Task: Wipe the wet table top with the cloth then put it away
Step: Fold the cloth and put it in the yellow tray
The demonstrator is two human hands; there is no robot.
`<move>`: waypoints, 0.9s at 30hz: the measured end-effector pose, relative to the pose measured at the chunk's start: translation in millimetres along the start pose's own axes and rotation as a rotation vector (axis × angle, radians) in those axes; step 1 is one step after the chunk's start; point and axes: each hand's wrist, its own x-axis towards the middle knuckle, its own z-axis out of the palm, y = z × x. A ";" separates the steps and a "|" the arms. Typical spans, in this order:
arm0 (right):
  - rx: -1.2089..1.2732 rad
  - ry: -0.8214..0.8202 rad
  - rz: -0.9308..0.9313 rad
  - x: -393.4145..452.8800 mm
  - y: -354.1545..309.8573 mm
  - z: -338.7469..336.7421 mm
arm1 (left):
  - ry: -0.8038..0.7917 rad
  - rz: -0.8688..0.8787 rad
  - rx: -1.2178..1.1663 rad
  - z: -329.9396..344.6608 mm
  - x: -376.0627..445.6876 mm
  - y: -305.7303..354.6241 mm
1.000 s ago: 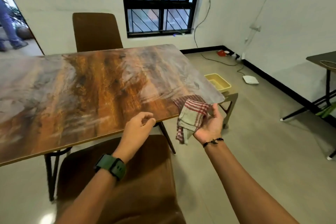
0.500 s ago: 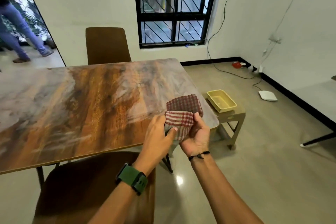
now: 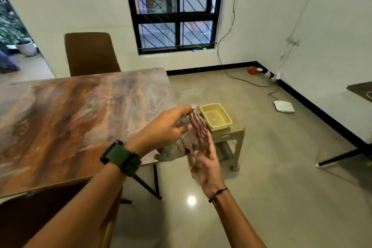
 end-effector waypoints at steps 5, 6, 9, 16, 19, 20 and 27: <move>-0.531 0.026 -0.143 45.4 -41.7 -67.4 | -0.167 0.021 0.038 18.6 86.5 15.2; -0.596 -0.010 -0.129 58.7 -49.8 -79.9 | -0.201 0.026 0.042 23.0 106.5 15.2; -0.557 -0.111 0.003 99.8 -67.5 -115.1 | -0.227 0.015 0.044 33.3 169.2 5.0; -0.560 -0.091 0.178 191.3 -109.0 -183.4 | -0.324 -0.244 -0.104 42.7 317.1 -34.1; -0.561 -0.063 0.228 231.2 -123.3 -205.6 | -0.353 -0.318 -0.015 57.1 370.4 -57.1; -0.552 -0.053 0.257 246.4 -123.8 -215.4 | -0.324 -0.343 0.006 65.8 386.9 -65.4; -0.593 0.064 0.400 340.4 -87.0 -251.0 | -0.065 -0.348 0.304 143.0 472.4 -143.5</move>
